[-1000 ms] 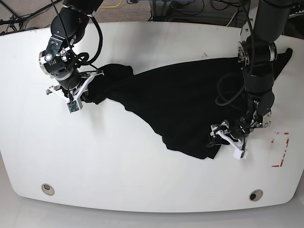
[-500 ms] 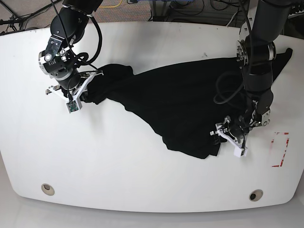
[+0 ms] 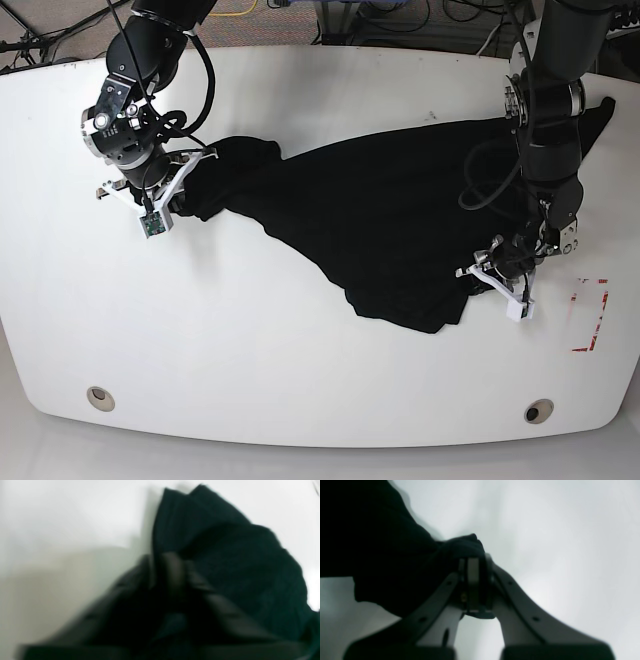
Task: Fold the T-shirt properly
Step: 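Grasp the shirt hem with the left gripper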
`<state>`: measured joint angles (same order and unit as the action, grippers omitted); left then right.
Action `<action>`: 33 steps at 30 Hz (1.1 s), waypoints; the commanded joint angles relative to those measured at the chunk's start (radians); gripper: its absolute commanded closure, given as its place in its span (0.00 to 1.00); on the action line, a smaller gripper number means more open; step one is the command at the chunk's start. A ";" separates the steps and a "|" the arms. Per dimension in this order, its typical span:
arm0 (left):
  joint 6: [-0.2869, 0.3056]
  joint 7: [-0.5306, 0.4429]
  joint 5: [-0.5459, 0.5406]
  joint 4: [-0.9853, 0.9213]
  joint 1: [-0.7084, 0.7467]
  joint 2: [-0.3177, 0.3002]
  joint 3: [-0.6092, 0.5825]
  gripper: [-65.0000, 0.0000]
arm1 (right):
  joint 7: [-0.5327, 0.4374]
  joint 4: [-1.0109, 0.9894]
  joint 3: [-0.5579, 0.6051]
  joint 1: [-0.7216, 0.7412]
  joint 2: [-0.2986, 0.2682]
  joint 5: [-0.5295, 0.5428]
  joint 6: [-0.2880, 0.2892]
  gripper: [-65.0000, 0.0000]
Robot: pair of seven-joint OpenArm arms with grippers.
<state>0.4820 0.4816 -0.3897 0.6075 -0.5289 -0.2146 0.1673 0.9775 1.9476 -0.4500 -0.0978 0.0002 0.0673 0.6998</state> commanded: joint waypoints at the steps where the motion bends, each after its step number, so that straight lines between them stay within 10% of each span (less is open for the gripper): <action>1: -0.022 0.045 0.031 0.013 -0.010 -0.007 -0.004 1.00 | -0.021 0.017 0.001 0.014 -0.007 0.013 -0.002 0.97; 16: 0.007 0.099 0.025 0.019 -0.017 -0.007 -0.005 1.00 | -0.021 0.017 0.001 0.014 -0.007 0.013 -0.002 0.97; 33: 0.014 0.352 0.025 0.486 0.102 -0.006 0.090 1.00 | -0.021 0.011 0.003 0.042 -0.007 0.013 -0.002 0.97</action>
<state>0.4934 0.8196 -0.3500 1.0138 -0.4149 -0.2081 0.2413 0.9798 1.9472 -0.4500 -0.0719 -0.0002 0.0673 0.6998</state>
